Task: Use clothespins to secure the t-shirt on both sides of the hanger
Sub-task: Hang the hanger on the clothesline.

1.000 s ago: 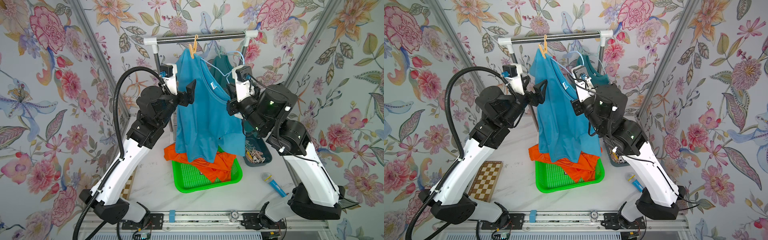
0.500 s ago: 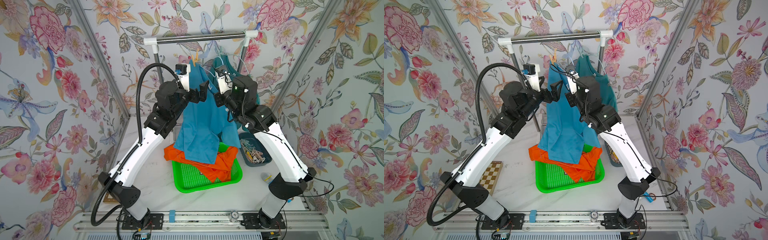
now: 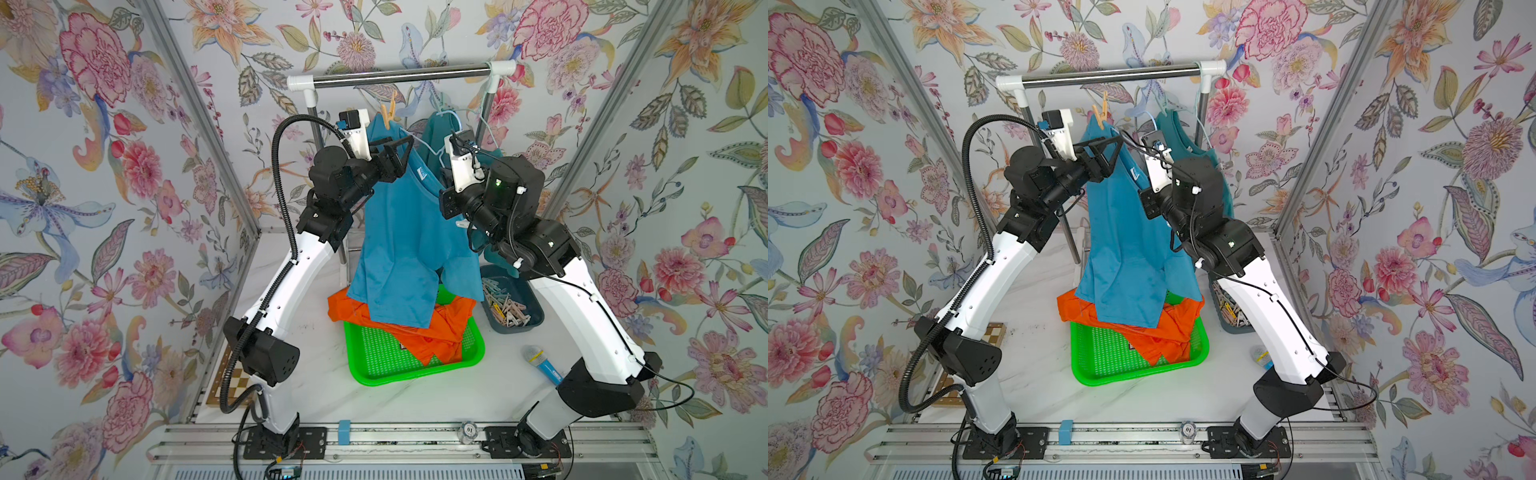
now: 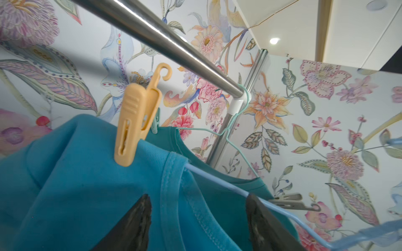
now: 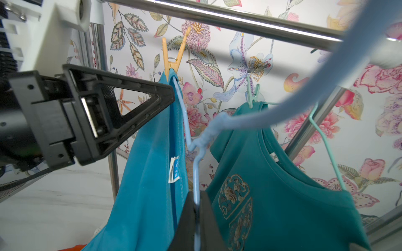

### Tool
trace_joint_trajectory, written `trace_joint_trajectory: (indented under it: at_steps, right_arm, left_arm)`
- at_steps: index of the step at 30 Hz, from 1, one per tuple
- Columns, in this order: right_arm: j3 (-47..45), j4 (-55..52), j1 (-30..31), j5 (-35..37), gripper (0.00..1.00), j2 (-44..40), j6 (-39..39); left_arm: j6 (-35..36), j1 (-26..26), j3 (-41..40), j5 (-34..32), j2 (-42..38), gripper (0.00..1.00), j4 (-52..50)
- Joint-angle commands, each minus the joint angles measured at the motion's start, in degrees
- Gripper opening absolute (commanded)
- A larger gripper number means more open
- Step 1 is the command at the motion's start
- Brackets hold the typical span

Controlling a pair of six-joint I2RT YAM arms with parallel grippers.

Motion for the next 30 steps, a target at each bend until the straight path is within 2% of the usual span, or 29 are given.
trace_joint_trajectory:
  at_steps: [1,8,16,19,23,30]
  right_arm:
    - [-0.5,3.6,-0.5,-0.7,0.00,-0.7,1.5]
    - [-1.1,4.3,-0.6,-0.9,0.00,-0.3,2.0]
    - [-3.5,5.3,-0.3,-0.7,0.00,-1.5,2.3]
    - [-3.8,5.5,-0.4,-0.7,0.00,-1.5,2.3]
    - [-4.7,6.0,-0.3,-0.8,0.00,-1.7,2.2]
    - [-8.5,9.8,0.1,-0.6,0.00,-4.3,2.0]
  left_arm:
    - [-8.2,-0.6,-2.6,7.0,-1.0,0.66,7.8]
    - [-17.6,-1.3,-11.7,9.3,-4.5,0.61,18.1]
    - [-31.0,-2.6,-9.8,13.7,0.3,0.44,30.1]
    - [-31.6,-3.5,-8.8,14.3,0.7,0.43,30.6]
    - [-31.8,-4.0,-8.7,13.5,0.7,0.27,29.9]
    - [-32.1,-5.1,-7.3,13.0,2.4,0.28,27.4]
